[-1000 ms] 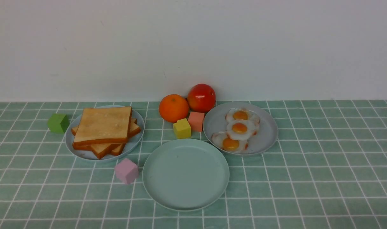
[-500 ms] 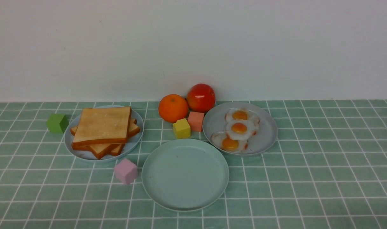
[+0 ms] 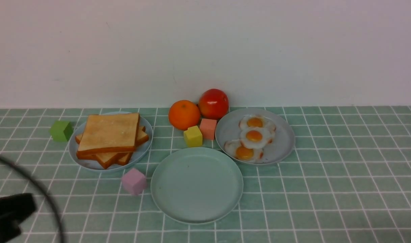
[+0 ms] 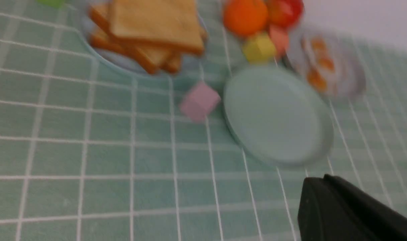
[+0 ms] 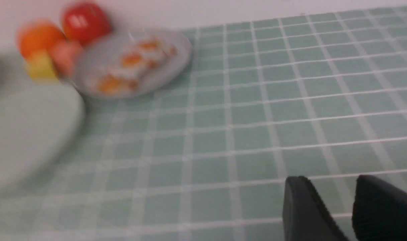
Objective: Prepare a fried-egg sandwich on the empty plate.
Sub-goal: Use the left arm to grab a slice of bread
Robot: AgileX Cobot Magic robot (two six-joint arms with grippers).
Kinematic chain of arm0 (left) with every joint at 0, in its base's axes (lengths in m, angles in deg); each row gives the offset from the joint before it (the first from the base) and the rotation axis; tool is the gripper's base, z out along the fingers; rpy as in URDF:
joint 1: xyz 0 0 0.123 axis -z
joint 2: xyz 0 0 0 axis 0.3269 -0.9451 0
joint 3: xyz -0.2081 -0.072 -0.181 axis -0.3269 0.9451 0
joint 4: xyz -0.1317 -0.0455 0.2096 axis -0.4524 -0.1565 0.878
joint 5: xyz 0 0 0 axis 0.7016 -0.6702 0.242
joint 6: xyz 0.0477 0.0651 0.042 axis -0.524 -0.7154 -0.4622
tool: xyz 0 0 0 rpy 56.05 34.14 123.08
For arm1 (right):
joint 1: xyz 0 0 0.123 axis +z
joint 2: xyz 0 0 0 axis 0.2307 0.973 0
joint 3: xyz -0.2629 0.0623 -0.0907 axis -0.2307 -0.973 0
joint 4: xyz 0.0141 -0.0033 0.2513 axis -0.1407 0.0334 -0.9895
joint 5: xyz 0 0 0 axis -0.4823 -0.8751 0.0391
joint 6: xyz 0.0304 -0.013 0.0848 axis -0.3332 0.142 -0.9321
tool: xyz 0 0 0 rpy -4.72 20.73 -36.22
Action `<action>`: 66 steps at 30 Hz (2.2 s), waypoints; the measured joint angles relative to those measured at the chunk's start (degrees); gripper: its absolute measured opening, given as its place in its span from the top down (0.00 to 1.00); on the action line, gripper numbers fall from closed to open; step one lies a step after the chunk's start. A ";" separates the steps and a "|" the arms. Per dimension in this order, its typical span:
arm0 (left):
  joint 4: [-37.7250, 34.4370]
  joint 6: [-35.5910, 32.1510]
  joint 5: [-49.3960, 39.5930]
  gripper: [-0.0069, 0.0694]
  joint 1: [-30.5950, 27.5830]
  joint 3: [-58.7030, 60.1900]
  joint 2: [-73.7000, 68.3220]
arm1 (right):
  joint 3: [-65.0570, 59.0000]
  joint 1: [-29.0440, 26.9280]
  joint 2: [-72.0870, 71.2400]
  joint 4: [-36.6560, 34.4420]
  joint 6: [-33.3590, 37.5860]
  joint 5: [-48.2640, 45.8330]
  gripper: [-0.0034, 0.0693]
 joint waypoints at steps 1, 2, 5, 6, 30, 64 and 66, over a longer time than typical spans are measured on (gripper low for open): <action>1.35 -1.24 -3.64 0.93 2.07 -3.13 -3.69 | 0.00 0.00 0.00 -4.66 -2.70 1.76 0.62; 1.56 -1.52 -4.05 0.93 2.76 -4.12 -4.88 | 0.00 0.00 0.00 -5.44 -3.13 2.07 0.62; 6.79 -2.47 -7.73 0.93 7.66 -11.54 -15.37 | 0.00 0.00 0.00 -16.15 -7.75 7.91 0.62; 7.06 -2.53 -7.74 0.93 7.87 -11.54 -15.37 | 0.00 0.00 0.00 -16.49 -7.84 8.17 0.62; 21.29 -38.86 -12.53 0.93 5.74 -50.16 -70.74 | 56.61 17.33 33.49 -1.56 16.58 -43.82 0.96; 23.23 -64.08 1.69 0.51 2.70 -51.02 -81.95 | 56.79 18.16 33.74 -3.19 16.67 -44.19 0.95; 23.30 -64.08 1.45 0.58 2.70 -51.09 -82.00 | 56.79 18.16 33.74 -3.81 16.67 -44.12 0.95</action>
